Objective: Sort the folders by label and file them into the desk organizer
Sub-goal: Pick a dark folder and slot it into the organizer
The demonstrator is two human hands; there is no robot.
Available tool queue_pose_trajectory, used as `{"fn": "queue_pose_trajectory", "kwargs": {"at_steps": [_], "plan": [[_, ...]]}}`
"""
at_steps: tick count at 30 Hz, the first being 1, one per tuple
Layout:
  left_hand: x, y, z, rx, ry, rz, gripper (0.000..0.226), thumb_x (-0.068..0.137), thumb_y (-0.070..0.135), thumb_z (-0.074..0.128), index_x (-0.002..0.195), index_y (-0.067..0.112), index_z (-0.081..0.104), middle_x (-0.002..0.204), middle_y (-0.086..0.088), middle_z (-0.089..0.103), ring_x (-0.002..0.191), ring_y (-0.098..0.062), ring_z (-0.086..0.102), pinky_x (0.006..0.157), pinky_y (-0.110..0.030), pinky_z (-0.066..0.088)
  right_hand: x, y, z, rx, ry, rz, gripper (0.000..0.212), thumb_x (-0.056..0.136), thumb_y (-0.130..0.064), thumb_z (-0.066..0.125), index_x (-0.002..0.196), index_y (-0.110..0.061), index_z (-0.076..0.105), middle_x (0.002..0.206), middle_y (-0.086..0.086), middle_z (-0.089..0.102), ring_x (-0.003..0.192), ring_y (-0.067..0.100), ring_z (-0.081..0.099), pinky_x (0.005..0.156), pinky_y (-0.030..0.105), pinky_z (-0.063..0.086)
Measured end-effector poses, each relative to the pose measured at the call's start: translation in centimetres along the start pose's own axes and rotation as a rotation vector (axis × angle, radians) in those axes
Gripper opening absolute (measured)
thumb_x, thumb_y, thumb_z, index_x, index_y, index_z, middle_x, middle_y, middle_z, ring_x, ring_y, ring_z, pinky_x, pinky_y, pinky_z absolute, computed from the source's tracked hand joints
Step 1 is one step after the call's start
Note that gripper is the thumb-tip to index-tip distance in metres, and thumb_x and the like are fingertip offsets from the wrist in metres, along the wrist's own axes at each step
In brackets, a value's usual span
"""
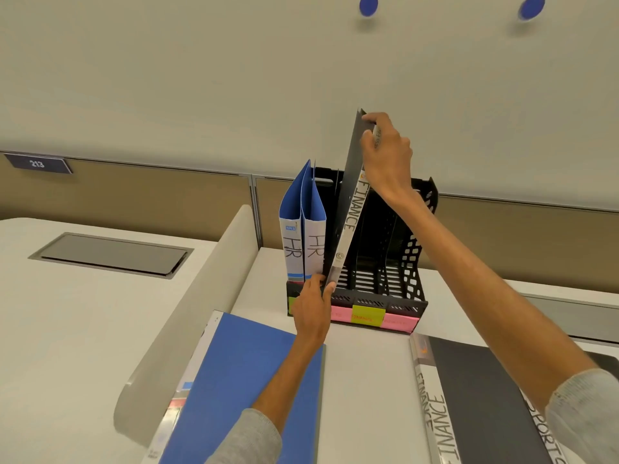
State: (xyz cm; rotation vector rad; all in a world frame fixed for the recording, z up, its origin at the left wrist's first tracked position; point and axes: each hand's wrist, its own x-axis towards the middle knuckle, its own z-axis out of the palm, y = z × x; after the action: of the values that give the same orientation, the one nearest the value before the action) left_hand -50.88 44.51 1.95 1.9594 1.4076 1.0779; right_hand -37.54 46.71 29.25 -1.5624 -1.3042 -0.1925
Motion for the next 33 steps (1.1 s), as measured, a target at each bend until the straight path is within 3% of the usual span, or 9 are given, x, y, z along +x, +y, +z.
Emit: {"fn": "queue_pose_trajectory", "kwargs": {"at_steps": [3,8,11,16,20,23,26,30,33], "plan": [[0.1,-0.1,0.4,-0.016,0.051,-0.048,0.027,0.098,0.047,0.049,0.106,0.023,0.058,0.095,0.01,0.066,0.084,-0.011,0.064,0.056,-0.009,0.027,0.0,-0.2,0.3,0.013,0.011,-0.043,0.028,0.099,-0.013,0.041,0.122,-0.012,0.059,0.054,-0.013,0.042,0.042,-0.001,0.044,0.051,0.006,0.034],[1.4,-0.5,0.6,0.002,0.112,-0.118,0.026,0.09,0.047,0.063,0.093,0.021,0.061,0.081,0.009,0.067,0.069,-0.005,0.054,0.063,-0.026,0.043,-0.5,-0.4,1.1,0.055,0.006,-0.071,0.029,0.101,-0.018,0.041,0.122,-0.012,0.06,0.058,-0.004,0.049,0.041,0.003,0.042,0.046,0.01,0.033],[1.9,-0.7,0.4,-0.035,0.127,-0.154,0.026,0.085,0.048,0.069,0.082,0.024,0.057,0.073,0.014,0.061,0.065,-0.005,0.052,0.065,-0.029,0.046,-1.0,-0.4,1.2,0.066,0.0,-0.078,0.03,0.102,-0.018,0.039,0.124,-0.011,0.06,0.06,0.003,0.05,0.043,0.006,0.038,0.045,0.013,0.032],[1.6,-0.7,0.4,-0.06,0.109,-0.145,0.031,0.081,0.05,0.073,0.084,0.024,0.055,0.078,0.014,0.062,0.071,-0.008,0.058,0.065,-0.027,0.046,-0.9,-0.4,0.7,0.05,-0.007,-0.039,0.031,0.103,-0.019,0.04,0.125,-0.013,0.061,0.062,-0.002,0.05,0.044,0.004,0.039,0.051,0.01,0.034],[1.3,0.2,0.9,-0.073,0.079,-0.141,0.037,0.077,0.044,0.078,0.087,0.02,0.052,0.08,0.008,0.06,0.071,-0.009,0.056,0.059,-0.016,0.031,-0.2,-1.0,0.4,0.044,-0.067,-0.028,0.029,0.099,-0.021,0.046,0.121,-0.019,0.065,0.063,-0.014,0.057,0.043,-0.004,0.048,0.073,0.024,0.048],[1.4,0.7,1.3,-0.104,0.1,-0.2,0.034,0.078,0.037,0.079,0.084,0.02,0.05,0.079,0.009,0.059,0.07,-0.009,0.055,0.056,-0.01,0.024,0.3,-1.1,0.0,0.003,-0.099,-0.047,0.03,0.096,-0.019,0.047,0.117,-0.018,0.068,0.081,0.003,0.073,0.038,0.0,0.045,0.067,0.015,0.053],[1.3,1.0,1.5,-0.07,0.093,-0.174,0.031,0.081,0.035,0.077,0.087,0.018,0.051,0.084,0.006,0.058,0.072,-0.01,0.054,0.056,-0.015,0.03,0.7,-0.8,-0.2,-0.006,-0.142,-0.093,0.031,0.096,-0.015,0.045,0.116,-0.014,0.069,0.072,0.007,0.069,0.038,-0.001,0.047,0.057,0.002,0.042],[0.9,0.8,1.8,-0.01,0.085,-0.116,0.029,0.085,0.038,0.073,0.094,0.017,0.055,0.095,0.004,0.059,0.075,-0.011,0.054,0.062,-0.026,0.044,1.5,0.1,-0.4,-0.016,-0.193,-0.099,0.033,0.094,-0.015,0.045,0.118,-0.013,0.068,0.086,0.008,0.072,0.043,-0.005,0.049,0.062,0.014,0.05],[0.9,0.8,2.0,-0.017,0.089,-0.114,0.029,0.085,0.039,0.072,0.097,0.016,0.059,0.1,0.002,0.061,0.08,-0.013,0.058,0.063,-0.026,0.046,1.0,0.7,-0.1,0.0,-0.209,-0.103,0.033,0.095,-0.016,0.046,0.12,-0.015,0.067,0.104,0.005,0.072,0.05,-0.009,0.054,0.066,0.014,0.048]]}}
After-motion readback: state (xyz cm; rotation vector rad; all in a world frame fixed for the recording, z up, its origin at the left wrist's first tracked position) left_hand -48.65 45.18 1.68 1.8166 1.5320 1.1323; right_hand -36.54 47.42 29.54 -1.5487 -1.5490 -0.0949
